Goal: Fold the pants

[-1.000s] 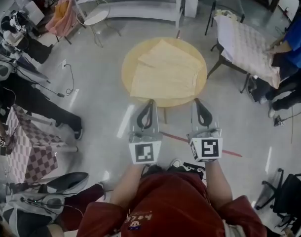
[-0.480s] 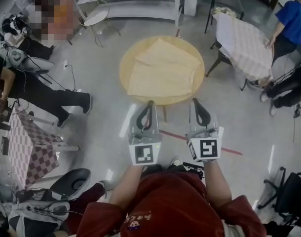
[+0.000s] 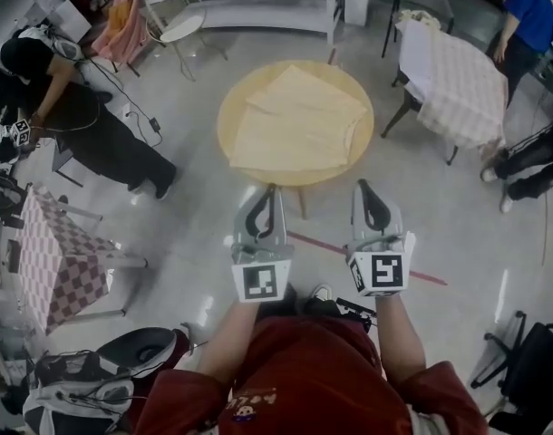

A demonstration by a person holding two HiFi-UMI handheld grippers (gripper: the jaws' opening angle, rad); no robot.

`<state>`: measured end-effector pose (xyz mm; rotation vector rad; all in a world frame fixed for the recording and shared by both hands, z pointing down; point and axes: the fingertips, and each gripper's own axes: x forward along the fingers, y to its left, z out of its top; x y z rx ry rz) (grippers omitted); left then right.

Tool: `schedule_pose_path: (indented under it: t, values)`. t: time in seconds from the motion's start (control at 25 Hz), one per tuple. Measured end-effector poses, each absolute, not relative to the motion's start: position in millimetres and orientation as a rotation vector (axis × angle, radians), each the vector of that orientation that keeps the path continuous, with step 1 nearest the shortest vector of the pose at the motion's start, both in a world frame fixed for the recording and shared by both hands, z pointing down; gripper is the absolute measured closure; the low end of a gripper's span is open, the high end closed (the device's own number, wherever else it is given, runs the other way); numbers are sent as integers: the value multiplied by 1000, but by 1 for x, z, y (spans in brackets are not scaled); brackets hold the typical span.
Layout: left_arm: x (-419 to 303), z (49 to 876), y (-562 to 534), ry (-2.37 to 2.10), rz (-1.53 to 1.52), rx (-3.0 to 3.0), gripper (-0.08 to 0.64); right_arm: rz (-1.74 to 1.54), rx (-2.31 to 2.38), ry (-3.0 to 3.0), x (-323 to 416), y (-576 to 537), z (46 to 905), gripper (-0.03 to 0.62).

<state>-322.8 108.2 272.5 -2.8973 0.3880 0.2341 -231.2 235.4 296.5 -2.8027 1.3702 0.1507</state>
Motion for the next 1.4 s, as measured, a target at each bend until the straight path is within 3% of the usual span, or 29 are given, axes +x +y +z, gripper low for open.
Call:
schedule_pose_path:
  t: [0.6, 1.4]
  values:
    - [-289, 287, 74, 397, 260, -2898, 552, 150, -2823, 1400, -194, 197, 309, 592]
    - [-194, 300, -86, 279, 272, -2977, 552, 111, -2922, 1345, -108, 42, 313, 592]
